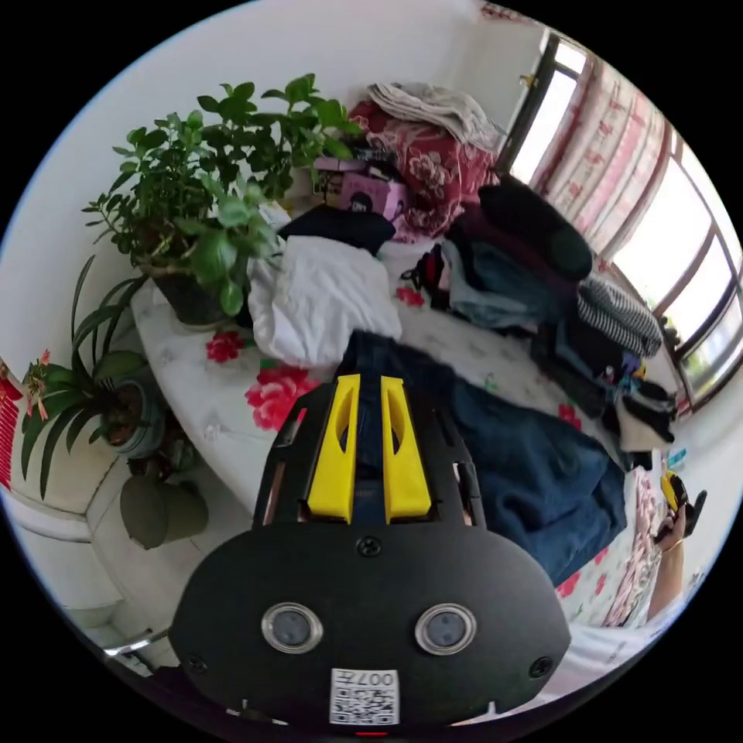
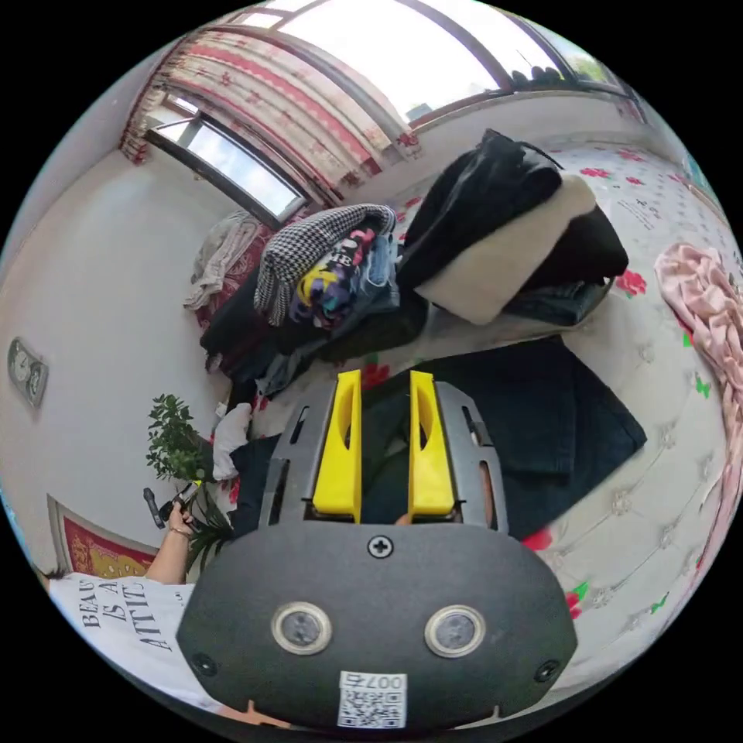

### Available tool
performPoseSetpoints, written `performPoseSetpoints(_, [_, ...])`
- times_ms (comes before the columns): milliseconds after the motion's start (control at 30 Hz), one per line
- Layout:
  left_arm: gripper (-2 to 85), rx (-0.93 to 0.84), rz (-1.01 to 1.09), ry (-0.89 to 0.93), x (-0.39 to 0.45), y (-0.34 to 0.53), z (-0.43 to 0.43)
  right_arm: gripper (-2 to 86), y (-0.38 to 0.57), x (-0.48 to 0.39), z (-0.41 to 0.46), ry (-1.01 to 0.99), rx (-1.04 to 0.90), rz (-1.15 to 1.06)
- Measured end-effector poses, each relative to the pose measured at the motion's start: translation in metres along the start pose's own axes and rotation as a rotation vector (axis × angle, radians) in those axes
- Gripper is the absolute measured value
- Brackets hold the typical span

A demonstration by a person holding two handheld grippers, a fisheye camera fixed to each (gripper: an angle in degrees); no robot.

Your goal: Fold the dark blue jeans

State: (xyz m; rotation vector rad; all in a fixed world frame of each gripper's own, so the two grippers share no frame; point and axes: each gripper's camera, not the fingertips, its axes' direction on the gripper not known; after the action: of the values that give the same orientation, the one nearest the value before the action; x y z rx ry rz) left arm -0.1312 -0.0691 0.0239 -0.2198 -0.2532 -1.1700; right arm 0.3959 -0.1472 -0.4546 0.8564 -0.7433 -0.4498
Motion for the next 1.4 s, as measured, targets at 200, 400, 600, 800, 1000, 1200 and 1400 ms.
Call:
performPoseSetpoints(200, [6.4, -0.252, -0.006, 0.029, 0.007, 0.075, 0.038, 9.1, 0.074, 0.137, 0.017, 0.153, -0.069, 0.389])
performPoseSetpoints(400, [8.0, -0.410, 0.076, -0.053, 0.053, 0.069, 0.084, 8.4, 0.064, 0.164, 0.048, 0.187, -0.046, 0.405])
performPoseSetpoints(600, [7.2, -0.447, 0.118, -0.117, 0.091, 0.058, 0.096, 2.7, 0.033, 0.171, 0.079, 0.173, -0.138, 0.397])
performPoseSetpoints(800, [5.5, -0.461, 0.304, -0.190, 0.137, 0.053, 0.100, 0.3, 0.067, 0.160, 0.007, 0.286, -0.119, 0.231])
performPoseSetpoints(1000, [0.3, -0.506, 0.593, -0.333, 0.213, 0.051, 0.125, 2.1, 0.216, 0.172, -0.067, 0.469, -0.161, 0.421])
performPoseSetpoints(1200, [-0.7, -0.491, 0.637, -0.378, 0.228, 0.066, 0.102, 4.7, 0.220, 0.120, -0.114, 0.649, 0.173, 0.313])
performPoseSetpoints(1400, [-0.9, -0.328, 0.362, -0.171, 0.202, 0.042, 0.049, 6.8, 0.109, 0.139, -0.035, 0.231, 0.097, 0.205])
